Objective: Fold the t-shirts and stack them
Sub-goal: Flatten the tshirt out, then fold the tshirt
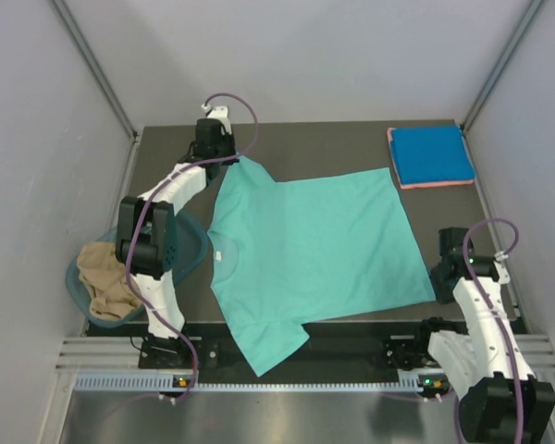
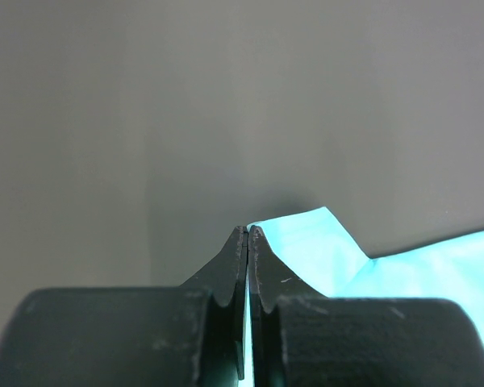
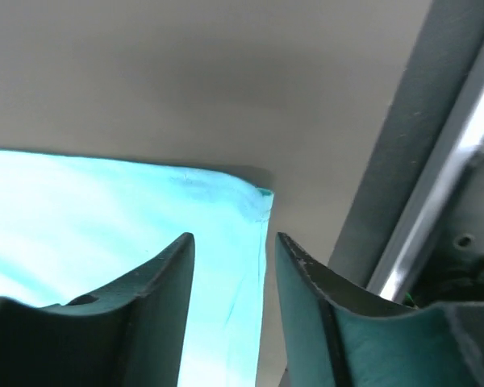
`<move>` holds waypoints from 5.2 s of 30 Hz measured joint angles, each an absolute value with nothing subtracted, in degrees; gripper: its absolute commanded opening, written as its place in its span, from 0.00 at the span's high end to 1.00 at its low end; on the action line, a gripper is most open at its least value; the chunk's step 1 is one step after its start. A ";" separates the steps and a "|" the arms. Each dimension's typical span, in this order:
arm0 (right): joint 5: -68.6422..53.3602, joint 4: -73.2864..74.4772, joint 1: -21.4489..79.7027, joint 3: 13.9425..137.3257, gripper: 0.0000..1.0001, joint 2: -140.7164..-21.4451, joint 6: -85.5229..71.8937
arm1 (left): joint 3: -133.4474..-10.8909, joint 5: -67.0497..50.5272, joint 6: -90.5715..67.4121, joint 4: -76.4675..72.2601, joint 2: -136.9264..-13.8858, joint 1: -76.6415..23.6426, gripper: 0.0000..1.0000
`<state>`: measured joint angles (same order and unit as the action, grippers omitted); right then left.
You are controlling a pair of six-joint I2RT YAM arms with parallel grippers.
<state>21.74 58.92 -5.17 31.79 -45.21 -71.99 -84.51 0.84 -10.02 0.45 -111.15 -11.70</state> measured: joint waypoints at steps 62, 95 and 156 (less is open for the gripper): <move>11.31 46.41 3.95 114.28 0.63 -131.63 -67.92 | -65.67 -21.26 -3.03 -6.61 -92.44 -11.66 1.00; 11.55 48.14 2.00 120.57 0.83 -138.19 -69.04 | -62.43 -21.43 -1.34 -8.67 -90.48 -11.66 1.00; -15.11 8.36 -7.11 60.99 1.00 -99.72 -33.39 | -59.96 -9.06 -11.86 40.95 -76.66 -14.00 1.00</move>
<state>-15.11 8.36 -7.11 60.99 -99.72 -33.39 -59.96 -9.06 -11.86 40.95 -76.66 -14.00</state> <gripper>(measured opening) 0.009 0.012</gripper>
